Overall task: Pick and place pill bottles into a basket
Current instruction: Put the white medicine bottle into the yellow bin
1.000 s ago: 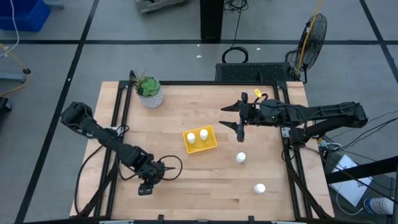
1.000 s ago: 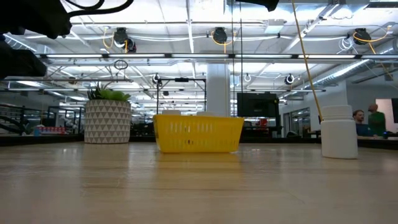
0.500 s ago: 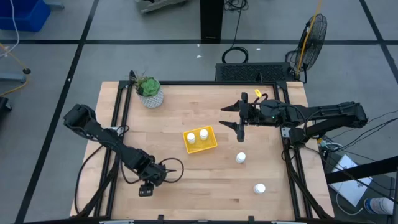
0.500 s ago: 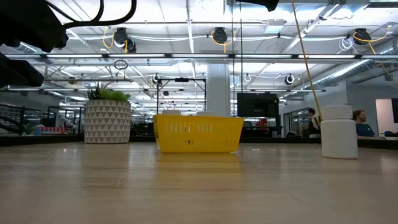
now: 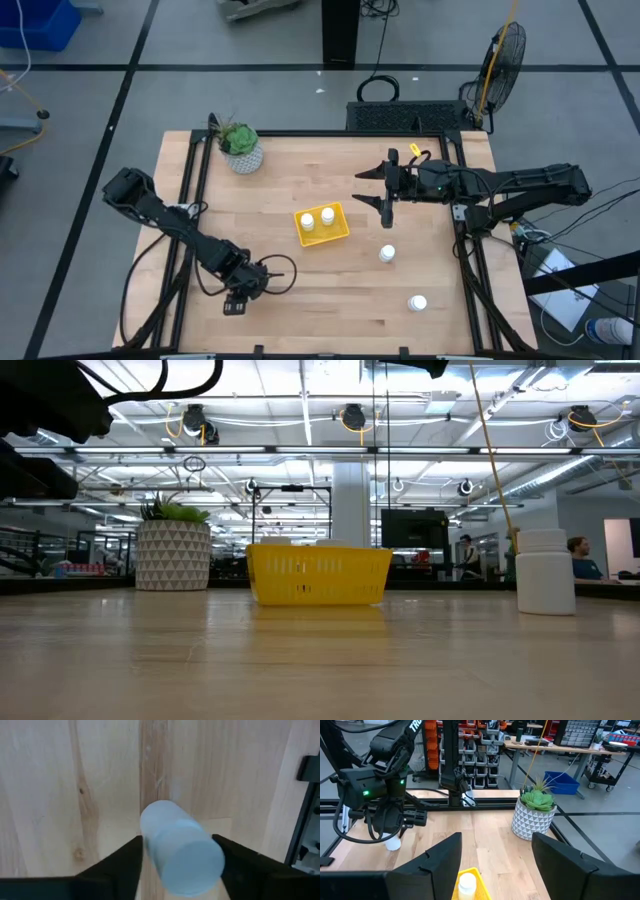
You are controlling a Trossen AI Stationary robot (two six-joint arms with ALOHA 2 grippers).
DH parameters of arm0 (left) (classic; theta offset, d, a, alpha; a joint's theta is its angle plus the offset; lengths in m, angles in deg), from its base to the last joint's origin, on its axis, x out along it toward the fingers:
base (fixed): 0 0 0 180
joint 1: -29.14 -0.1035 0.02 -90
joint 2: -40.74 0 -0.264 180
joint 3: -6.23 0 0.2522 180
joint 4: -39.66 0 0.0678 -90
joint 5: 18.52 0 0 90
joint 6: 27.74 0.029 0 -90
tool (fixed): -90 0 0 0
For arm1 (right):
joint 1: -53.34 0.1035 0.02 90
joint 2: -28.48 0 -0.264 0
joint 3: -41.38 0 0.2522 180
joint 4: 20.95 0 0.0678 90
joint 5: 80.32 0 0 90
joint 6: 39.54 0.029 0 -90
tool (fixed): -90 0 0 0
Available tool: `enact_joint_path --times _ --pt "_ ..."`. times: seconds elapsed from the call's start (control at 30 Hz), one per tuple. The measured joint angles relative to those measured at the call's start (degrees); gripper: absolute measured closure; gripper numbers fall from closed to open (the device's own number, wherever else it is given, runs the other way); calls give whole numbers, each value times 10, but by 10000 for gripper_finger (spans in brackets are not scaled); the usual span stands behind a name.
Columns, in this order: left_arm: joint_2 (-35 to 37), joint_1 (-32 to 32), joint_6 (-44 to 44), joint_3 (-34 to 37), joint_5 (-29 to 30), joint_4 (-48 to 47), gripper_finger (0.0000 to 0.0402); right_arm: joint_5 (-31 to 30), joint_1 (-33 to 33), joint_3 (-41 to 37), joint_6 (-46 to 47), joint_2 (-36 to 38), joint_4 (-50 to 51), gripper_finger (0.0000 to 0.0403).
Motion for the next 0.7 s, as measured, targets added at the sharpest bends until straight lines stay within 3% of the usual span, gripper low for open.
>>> enact_joint_path --times 0.07,0.37,0.7 --pt "1 0 7 0 -10 2 220 0 0 0 0 0 0 170" --pt "1 0 48 0 -8 13 224 0 0 0 0 0 0 170" --pt "19 -43 148 0 138 10 224 0 0 0 0 0 0 170"
